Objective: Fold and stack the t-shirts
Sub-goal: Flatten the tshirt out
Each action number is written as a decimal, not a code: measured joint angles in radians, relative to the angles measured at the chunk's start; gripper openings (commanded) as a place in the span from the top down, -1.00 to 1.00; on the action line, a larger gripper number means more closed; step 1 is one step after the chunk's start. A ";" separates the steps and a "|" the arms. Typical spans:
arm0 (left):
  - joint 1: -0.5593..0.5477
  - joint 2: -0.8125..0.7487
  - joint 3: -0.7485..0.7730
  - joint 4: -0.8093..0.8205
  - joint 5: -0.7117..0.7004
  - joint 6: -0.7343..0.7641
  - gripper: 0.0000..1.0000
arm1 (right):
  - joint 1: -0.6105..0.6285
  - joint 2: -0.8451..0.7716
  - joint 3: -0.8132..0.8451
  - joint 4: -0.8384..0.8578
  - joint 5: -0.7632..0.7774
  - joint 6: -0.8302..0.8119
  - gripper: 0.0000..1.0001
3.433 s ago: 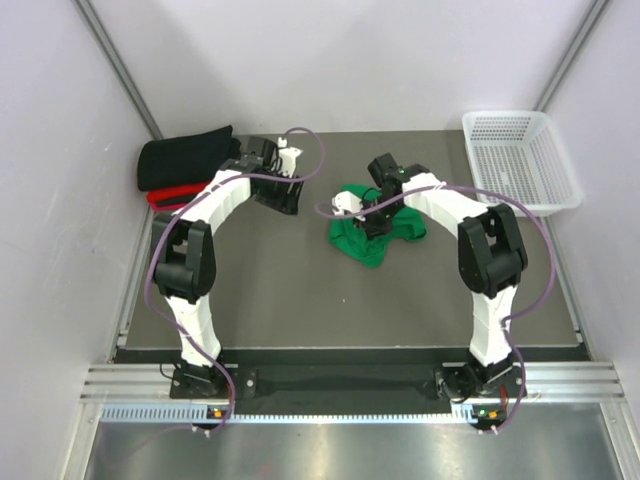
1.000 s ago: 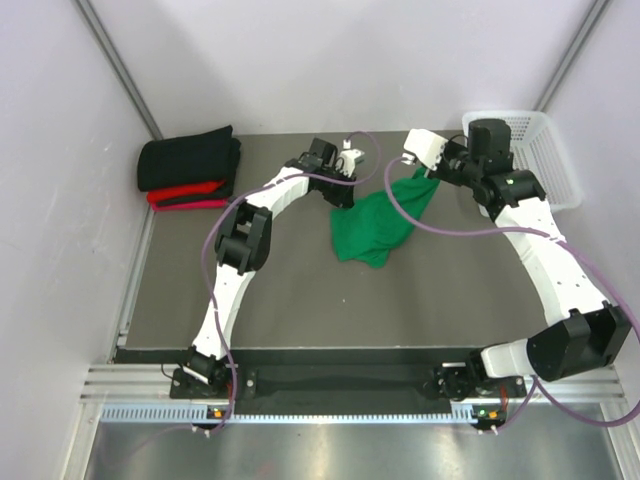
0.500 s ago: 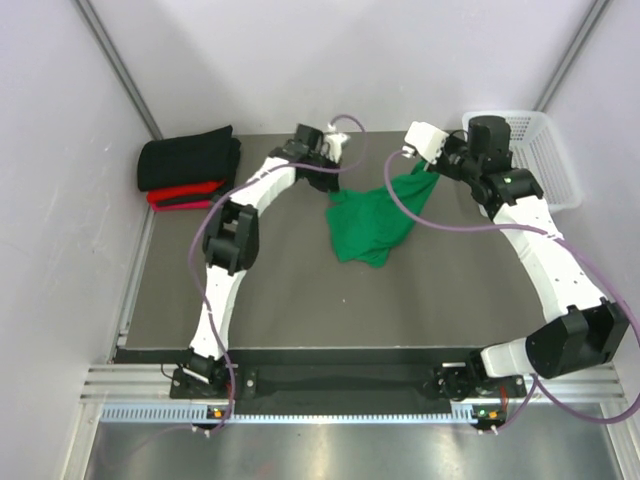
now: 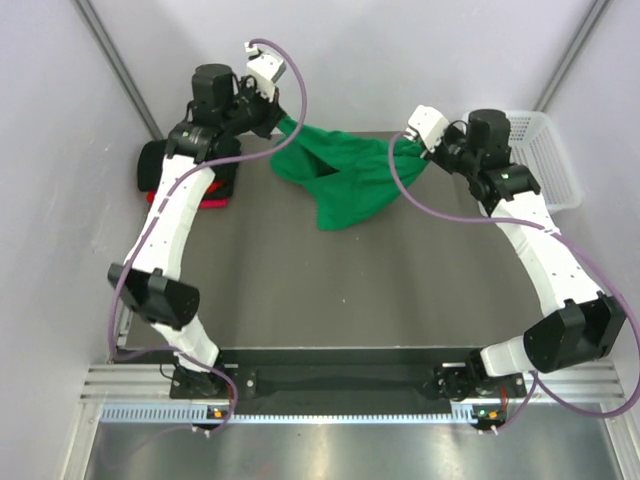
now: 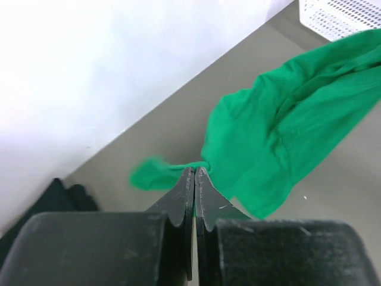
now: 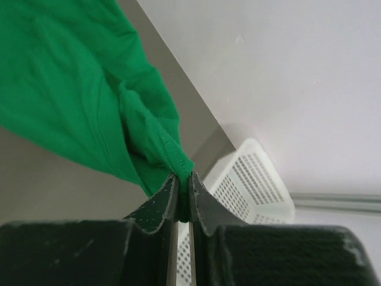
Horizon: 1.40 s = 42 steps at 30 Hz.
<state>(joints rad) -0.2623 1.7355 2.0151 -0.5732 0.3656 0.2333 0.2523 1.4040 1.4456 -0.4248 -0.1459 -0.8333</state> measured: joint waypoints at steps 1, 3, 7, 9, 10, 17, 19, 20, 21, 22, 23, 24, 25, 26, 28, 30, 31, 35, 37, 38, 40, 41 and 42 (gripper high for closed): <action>-0.004 -0.043 -0.011 -0.018 -0.010 0.015 1.00 | 0.002 0.000 0.011 -0.006 -0.014 0.014 1.00; -0.009 -0.082 -0.013 -0.037 -0.024 0.035 1.00 | 0.011 -0.006 0.040 -0.010 -0.045 0.046 1.00; 0.000 -0.161 -0.018 -0.076 -0.075 0.080 1.00 | 0.058 -0.092 0.036 -0.010 -0.099 0.051 1.00; 0.007 -0.204 -0.027 -0.095 -0.095 0.098 1.00 | 0.098 -0.178 -0.014 -0.005 -0.109 0.037 1.00; 0.013 -0.232 -0.036 -0.101 -0.100 0.107 1.00 | 0.114 -0.220 -0.040 -0.003 -0.113 0.033 1.00; 0.040 -0.407 -0.031 -0.175 -0.132 0.142 1.00 | 0.171 -0.437 -0.074 -0.076 -0.097 0.066 1.00; 0.040 -0.450 -0.024 -0.186 -0.137 0.148 1.00 | 0.171 -0.467 -0.064 -0.095 -0.083 0.080 1.00; 0.043 -0.473 -0.022 -0.191 -0.137 0.151 1.00 | 0.170 -0.484 -0.064 -0.101 -0.072 0.087 1.00; 0.047 -0.495 -0.023 -0.193 -0.137 0.153 1.00 | 0.170 -0.498 -0.068 -0.106 -0.059 0.093 1.00; 0.052 -0.517 -0.029 -0.191 -0.139 0.155 1.00 | 0.168 -0.518 -0.085 -0.097 -0.046 0.096 1.00; 0.056 -0.534 -0.043 -0.188 -0.143 0.156 1.00 | 0.168 -0.536 -0.108 -0.089 -0.032 0.098 1.00; 0.059 -0.554 -0.075 -0.178 -0.147 0.159 1.00 | 0.164 -0.555 -0.146 -0.078 -0.014 0.099 1.00; 0.060 -0.573 -0.105 -0.175 -0.149 0.161 1.00 | 0.163 -0.580 -0.193 -0.064 0.005 0.101 1.00; 0.061 -0.587 -0.143 -0.169 -0.151 0.163 1.00 | 0.162 -0.595 -0.232 -0.057 0.018 0.101 1.00; 0.061 -0.593 -0.242 -0.138 -0.154 0.172 1.00 | 0.157 -0.606 -0.328 -0.023 0.043 0.096 1.00; 0.061 -0.555 -0.347 -0.114 -0.163 0.182 1.00 | 0.146 -0.581 -0.421 -0.004 0.057 0.088 1.00; 0.061 -0.523 -0.393 -0.097 -0.167 0.184 1.00 | 0.137 -0.561 -0.458 0.013 0.059 0.084 1.00; 0.063 -0.320 -0.528 -0.009 -0.190 0.194 1.00 | 0.059 -0.399 -0.583 0.074 0.049 0.067 1.00; 0.064 -0.205 -0.552 0.021 -0.205 0.203 1.00 | 0.009 -0.293 -0.595 0.100 0.030 0.068 1.00; 0.066 -0.142 -0.551 0.041 -0.216 0.208 1.00 | -0.018 -0.232 -0.592 0.127 0.020 0.068 1.00; 0.069 -0.031 -0.521 0.066 -0.237 0.212 1.00 | -0.060 -0.108 -0.551 0.146 0.000 0.073 1.00; 0.070 0.025 -0.488 0.074 -0.251 0.212 1.00 | -0.072 -0.052 -0.517 0.156 -0.007 0.077 1.00; 0.072 0.084 -0.439 0.083 -0.261 0.213 1.00 | -0.087 0.023 -0.459 0.153 -0.024 0.081 0.86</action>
<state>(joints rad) -0.1898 1.8194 1.5764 -0.4900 0.1051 0.4461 0.1650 1.4273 0.9863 -0.2722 -0.1696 -0.7521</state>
